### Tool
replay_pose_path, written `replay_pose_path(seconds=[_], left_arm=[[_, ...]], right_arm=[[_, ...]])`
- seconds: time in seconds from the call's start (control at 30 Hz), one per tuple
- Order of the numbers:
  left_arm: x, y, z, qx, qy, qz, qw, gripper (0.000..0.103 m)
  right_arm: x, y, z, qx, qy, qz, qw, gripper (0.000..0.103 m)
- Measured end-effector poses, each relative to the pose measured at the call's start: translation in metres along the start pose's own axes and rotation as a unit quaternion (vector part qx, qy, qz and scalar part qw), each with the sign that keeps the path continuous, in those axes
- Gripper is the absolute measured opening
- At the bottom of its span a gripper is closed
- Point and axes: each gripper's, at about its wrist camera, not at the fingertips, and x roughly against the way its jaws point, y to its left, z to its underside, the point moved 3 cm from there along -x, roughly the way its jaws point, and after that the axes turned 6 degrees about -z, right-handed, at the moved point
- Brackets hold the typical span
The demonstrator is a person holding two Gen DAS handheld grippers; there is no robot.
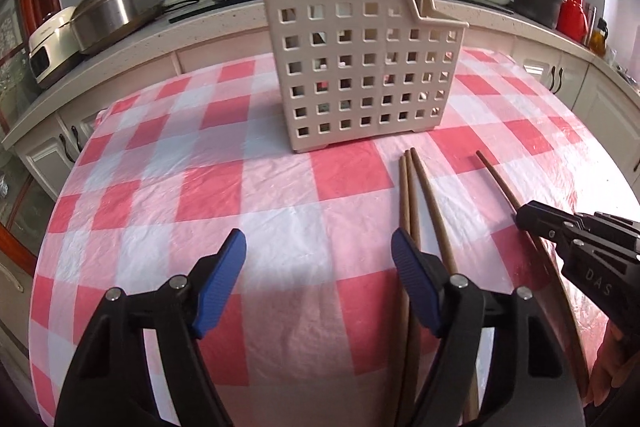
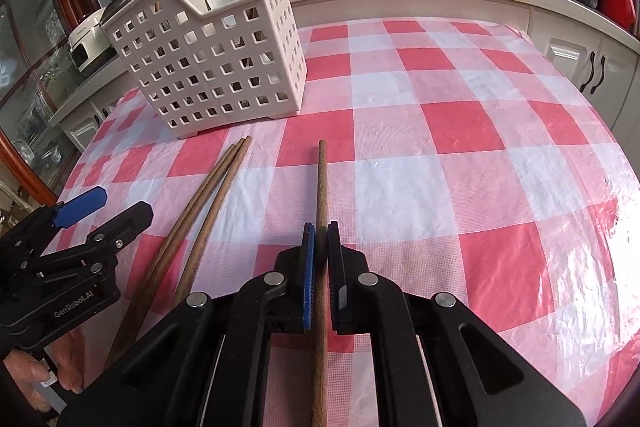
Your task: Organize utensils
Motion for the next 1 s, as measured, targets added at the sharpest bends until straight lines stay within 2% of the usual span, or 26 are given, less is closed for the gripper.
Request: replay_pose_path(seconds=[0.33, 0.6, 1.0], left_arm=[[-0.011, -0.019, 0.000, -0.029, 0.016, 0.004, 0.9994, 0.071], [-0.020, -0.018, 0.001, -0.034, 0.030, 0.004, 0.9990, 0.071], [-0.024, -0.027, -0.006, -0.040, 0.027, 0.007, 0.9988, 0.069]], right_arm=[[0.000, -0.002, -0.001, -0.007, -0.001, -0.008, 1.000, 0.005], [0.000, -0.002, -0.001, -0.006, 0.000, -0.007, 1.000, 0.005], [-0.003, -0.001, -0.005, 0.002, 0.008, -0.005, 1.000, 0.005]])
